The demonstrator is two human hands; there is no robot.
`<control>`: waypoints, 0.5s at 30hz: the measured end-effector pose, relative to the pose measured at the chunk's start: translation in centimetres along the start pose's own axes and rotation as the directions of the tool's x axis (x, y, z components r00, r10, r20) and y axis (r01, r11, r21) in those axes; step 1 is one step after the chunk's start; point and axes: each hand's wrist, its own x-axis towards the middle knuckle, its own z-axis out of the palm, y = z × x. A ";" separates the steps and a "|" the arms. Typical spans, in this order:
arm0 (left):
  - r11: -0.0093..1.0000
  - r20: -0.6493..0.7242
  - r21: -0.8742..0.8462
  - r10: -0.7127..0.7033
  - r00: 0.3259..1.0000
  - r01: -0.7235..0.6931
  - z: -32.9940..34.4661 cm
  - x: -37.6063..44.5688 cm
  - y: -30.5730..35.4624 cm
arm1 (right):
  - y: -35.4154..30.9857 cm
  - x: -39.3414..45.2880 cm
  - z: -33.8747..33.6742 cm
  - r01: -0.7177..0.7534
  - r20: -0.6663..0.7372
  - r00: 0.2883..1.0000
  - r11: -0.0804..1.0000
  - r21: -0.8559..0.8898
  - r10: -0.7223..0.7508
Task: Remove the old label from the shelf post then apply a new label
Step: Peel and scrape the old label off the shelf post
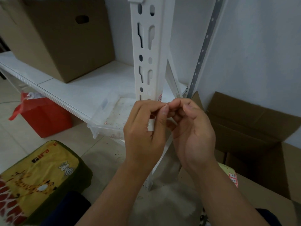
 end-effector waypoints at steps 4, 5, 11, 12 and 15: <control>0.999 -0.012 -0.011 -0.035 0.999 0.035 -0.2 -0.1 0.0 | 0.1 0.0 0.0 0.017 -0.003 1.000 0.999 -0.031 -0.017; 0.999 -0.018 -0.019 -0.043 0.999 0.042 -0.3 -0.1 0.0 | 0.1 0.0 0.0 0.021 -0.009 1.000 0.999 -0.045 -0.021; 0.988 -0.057 -0.075 -0.138 0.989 0.134 -0.8 -0.1 -0.1 | 0.3 0.2 -0.1 0.033 -0.113 0.992 0.987 -0.159 -0.051; 0.982 -0.068 -0.087 -0.171 0.983 0.165 -0.9 -0.1 -0.1 | 0.4 0.3 -0.1 0.027 -0.133 0.990 0.984 -0.176 -0.051; 0.965 -0.106 -0.111 -0.248 0.963 0.237 -1.2 0.2 -0.4 | 0.7 0.4 -0.1 0.000 -0.207 0.977 0.966 -0.258 -0.056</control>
